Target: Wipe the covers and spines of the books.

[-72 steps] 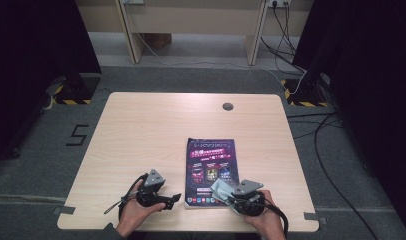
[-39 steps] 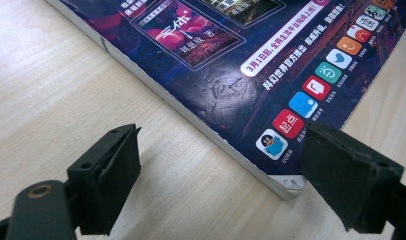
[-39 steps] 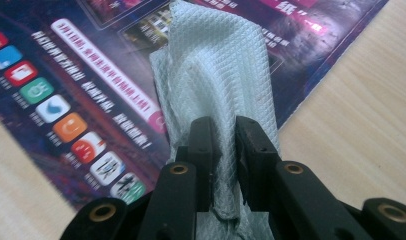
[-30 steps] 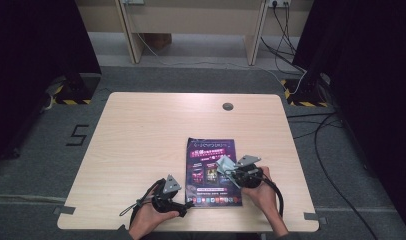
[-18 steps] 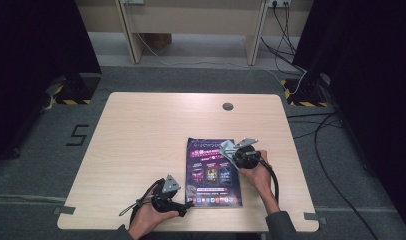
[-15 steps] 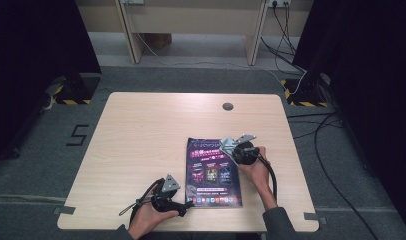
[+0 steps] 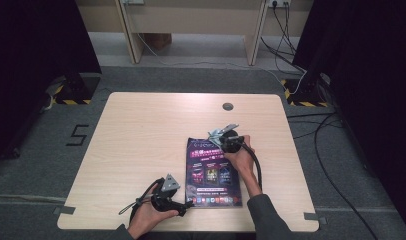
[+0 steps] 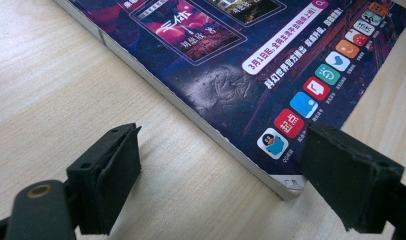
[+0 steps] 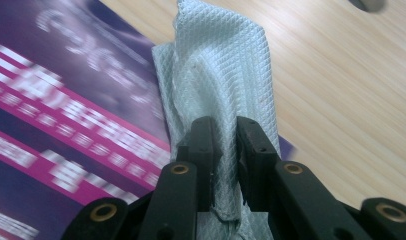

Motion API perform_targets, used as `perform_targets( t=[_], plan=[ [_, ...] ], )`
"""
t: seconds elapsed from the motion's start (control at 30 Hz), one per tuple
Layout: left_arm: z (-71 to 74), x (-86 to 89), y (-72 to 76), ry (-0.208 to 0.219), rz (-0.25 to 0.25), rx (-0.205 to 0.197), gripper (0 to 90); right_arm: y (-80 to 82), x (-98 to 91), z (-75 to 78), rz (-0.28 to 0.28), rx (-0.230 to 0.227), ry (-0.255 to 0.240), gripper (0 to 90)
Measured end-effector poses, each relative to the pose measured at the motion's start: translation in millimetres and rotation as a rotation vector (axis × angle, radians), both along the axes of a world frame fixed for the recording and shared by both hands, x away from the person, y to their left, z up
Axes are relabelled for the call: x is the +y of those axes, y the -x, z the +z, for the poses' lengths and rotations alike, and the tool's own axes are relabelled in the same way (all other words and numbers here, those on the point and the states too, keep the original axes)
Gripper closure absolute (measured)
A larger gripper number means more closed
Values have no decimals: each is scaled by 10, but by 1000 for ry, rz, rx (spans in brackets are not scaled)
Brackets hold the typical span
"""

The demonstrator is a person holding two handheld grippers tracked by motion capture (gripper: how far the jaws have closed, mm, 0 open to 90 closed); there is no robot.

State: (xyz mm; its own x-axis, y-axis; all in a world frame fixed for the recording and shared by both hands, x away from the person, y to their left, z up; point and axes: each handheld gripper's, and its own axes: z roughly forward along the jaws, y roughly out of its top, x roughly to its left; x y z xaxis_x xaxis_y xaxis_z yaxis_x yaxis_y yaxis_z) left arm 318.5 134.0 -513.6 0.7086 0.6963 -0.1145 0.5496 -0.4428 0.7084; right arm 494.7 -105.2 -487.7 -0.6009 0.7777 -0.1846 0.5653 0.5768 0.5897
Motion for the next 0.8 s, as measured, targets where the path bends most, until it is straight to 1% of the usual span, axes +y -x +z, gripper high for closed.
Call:
perform_targets(
  t=[0.03, 0.1, 0.13, 0.17, 0.23, 0.3, 0.4, 0.43, 0.53, 0.67, 0.7, 0.8],
  plan=[
    [-1, 0, 1, 2, 1, -1, 153, 0, 0, 0, 0, 0, 0, 789],
    [1, -1, -4, 0, -3, 2, 153, -5, 121, -3, 33, -1, -7, 788],
    [0, -1, -3, 2, -2, 2, 152, -3, 252, -8, 64, -3, -6, 788],
    [0, -2, 0, 1, 1, 1, 152, -3, 252, -8, 64, -3, -6, 788],
    [0, 1, 0, 0, 1, -1, 153, -2, 371, -9, 95, -3, -10, 787],
    [1, 0, -6, 2, -5, 3, 152, 13, 530, -10, 125, 1, -7, 786],
    [-3, 0, 1, 3, 0, -1, 152, 27, 701, -13, 158, -4, 0, 787],
    [1, 1, -1, 0, -2, 2, 152, 27, 742, -11, 161, -2, 3, 787],
    [-2, 0, 3, 2, 0, 0, 152, 33, 805, -19, 182, -9, 3, 787],
    [1, 2, -2, 0, -4, 2, 151, 39, 789, -18, 182, 1, -11, 786],
    [0, 0, 2, 1, -1, 2, 151, 40, 781, -21, 181, -5, -13, 786],
    [-1, 1, 4, 1, 1, 0, 152, 42, 762, -13, 179, 5, -12, 785]
  ],
)
